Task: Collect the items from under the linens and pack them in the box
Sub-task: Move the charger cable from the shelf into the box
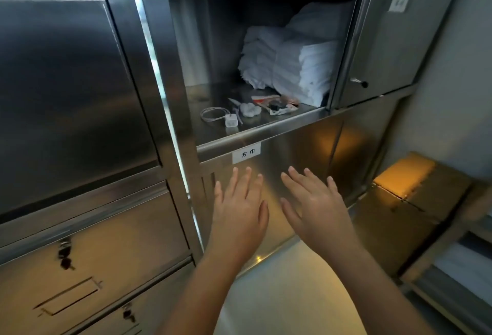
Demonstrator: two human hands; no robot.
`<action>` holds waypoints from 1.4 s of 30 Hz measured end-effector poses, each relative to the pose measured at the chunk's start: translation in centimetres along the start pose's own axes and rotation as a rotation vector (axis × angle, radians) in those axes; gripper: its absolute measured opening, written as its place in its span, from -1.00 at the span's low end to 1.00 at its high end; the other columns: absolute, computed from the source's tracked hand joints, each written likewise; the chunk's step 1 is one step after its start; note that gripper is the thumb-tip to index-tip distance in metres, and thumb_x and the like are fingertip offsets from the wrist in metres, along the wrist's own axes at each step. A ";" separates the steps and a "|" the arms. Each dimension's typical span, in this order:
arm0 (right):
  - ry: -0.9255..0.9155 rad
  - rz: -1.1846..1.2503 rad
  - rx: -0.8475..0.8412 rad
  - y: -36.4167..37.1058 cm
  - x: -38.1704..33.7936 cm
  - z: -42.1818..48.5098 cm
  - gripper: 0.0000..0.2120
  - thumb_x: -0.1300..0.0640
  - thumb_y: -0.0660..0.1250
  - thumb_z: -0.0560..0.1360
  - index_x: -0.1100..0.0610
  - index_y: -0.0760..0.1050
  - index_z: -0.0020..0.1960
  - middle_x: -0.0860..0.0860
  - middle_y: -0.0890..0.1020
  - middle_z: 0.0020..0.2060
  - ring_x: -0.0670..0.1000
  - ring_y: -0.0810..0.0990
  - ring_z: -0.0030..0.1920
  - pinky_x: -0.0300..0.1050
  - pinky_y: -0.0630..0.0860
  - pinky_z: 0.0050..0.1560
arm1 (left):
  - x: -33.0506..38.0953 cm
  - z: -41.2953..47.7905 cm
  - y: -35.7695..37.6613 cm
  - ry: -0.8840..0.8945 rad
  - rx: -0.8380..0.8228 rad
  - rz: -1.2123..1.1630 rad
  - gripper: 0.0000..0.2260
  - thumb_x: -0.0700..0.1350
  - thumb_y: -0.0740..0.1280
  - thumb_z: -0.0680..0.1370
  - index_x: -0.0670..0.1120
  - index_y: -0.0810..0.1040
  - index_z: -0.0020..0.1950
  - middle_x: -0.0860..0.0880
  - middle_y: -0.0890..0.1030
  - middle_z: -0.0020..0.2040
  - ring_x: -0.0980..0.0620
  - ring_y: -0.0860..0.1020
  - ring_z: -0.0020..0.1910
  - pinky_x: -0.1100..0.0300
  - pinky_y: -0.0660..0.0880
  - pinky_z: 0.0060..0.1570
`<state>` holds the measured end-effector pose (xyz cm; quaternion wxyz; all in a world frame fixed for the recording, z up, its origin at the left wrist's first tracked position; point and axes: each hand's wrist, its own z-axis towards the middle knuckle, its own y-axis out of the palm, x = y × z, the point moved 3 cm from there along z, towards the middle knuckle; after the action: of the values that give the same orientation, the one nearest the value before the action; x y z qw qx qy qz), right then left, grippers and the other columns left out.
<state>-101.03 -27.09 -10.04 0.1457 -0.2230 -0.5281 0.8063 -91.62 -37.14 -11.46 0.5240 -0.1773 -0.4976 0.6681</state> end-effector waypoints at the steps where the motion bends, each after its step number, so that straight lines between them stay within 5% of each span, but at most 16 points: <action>1: 0.009 -0.009 -0.008 0.6 0.5 1.2 -0.54 -0.05 0.13 0.58 -0.03 0.20 0.46 -0.07 0.25 0.46 0.00 0.14 0.48 0.08 -0.03 0.44 | -0.6 1.3 0.7 0.006 -0.011 0.002 -0.55 -0.02 0.12 0.60 -0.02 0.16 0.49 -0.04 0.14 0.52 -0.01 -0.05 0.51 0.02 -0.24 0.36; 20: 0.050 0.014 0.020 8.2 5.3 22.4 -0.54 -0.02 0.19 0.56 0.02 0.28 0.43 -0.02 0.35 0.41 0.03 0.22 0.45 0.14 0.01 0.42 | -10.7 21.5 8.6 -0.038 -0.078 0.021 -0.55 -0.01 0.08 0.61 0.01 0.12 0.50 0.01 0.04 0.54 0.05 -0.12 0.50 0.05 -0.32 0.33; 28: -0.136 0.064 -0.093 10.9 9.0 29.7 -0.53 -0.01 0.16 0.57 -0.02 0.21 0.46 -0.06 0.26 0.45 -0.01 0.13 0.47 0.14 -0.04 0.44 | -12.3 26.8 11.3 -0.212 -0.025 0.130 -0.52 -0.01 0.10 0.61 -0.01 0.07 0.51 -0.01 0.05 0.54 0.01 -0.11 0.51 0.01 -0.26 0.37; 42: -0.434 0.144 -0.107 16.0 11.2 40.1 -0.52 0.13 0.35 0.44 0.21 0.40 0.34 0.16 0.47 0.31 0.18 0.39 0.33 0.26 0.24 0.29 | -16.3 32.6 15.8 -0.434 -0.050 0.336 -0.44 0.10 0.10 0.57 -0.04 0.04 0.52 -0.09 0.01 0.54 -0.05 -0.08 0.51 -0.09 -0.18 0.41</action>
<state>-131.25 -59.69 -13.25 -0.0413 -0.0892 -0.5718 0.8145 -118.31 -66.32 -15.07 0.2825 -0.1229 -0.5783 0.7555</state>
